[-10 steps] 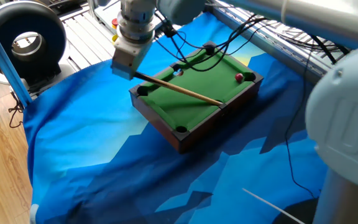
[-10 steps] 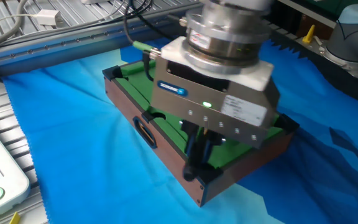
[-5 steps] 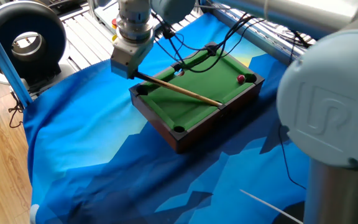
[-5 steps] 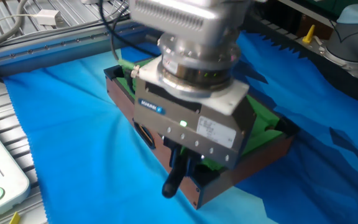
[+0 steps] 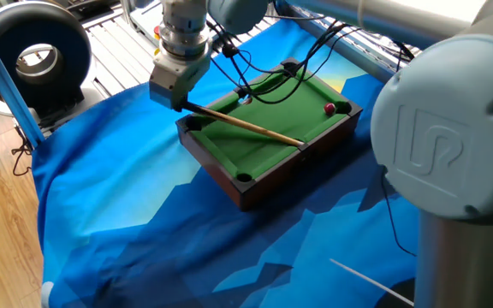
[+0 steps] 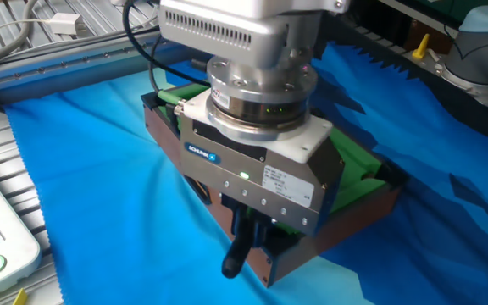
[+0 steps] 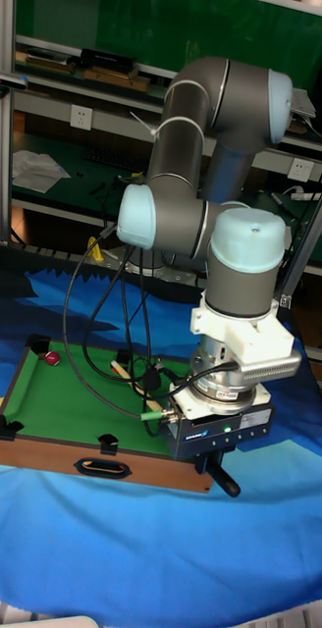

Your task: Hit the pool ball

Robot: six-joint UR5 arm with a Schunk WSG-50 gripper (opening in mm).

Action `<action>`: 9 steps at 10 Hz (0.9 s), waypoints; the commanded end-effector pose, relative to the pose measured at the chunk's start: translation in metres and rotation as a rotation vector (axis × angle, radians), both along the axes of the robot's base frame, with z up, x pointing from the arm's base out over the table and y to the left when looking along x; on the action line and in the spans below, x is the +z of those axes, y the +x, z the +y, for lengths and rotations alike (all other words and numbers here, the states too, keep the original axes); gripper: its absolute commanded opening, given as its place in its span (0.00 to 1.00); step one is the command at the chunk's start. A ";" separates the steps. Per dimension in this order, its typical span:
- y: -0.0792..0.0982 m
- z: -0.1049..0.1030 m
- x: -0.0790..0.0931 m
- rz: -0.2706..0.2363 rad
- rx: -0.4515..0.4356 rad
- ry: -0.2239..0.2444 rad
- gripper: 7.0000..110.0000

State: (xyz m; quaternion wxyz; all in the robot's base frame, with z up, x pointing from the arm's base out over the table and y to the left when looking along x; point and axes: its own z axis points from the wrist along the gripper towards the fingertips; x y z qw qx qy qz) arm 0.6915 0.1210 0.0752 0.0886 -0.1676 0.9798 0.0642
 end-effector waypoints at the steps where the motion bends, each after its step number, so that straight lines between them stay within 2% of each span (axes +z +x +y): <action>1: 0.001 0.003 0.015 -0.014 -0.097 0.047 0.00; 2: -0.011 -0.015 0.032 -0.004 -0.074 0.037 0.00; 3: -0.023 -0.031 0.040 0.012 -0.062 0.019 0.00; 4: -0.030 -0.037 0.039 0.032 -0.094 -0.019 0.00; 5: -0.034 -0.032 0.038 0.042 -0.137 -0.045 0.00; 6: -0.037 -0.022 0.036 0.053 -0.178 -0.035 0.00; 9: -0.049 -0.040 0.035 0.103 -0.144 -0.086 0.00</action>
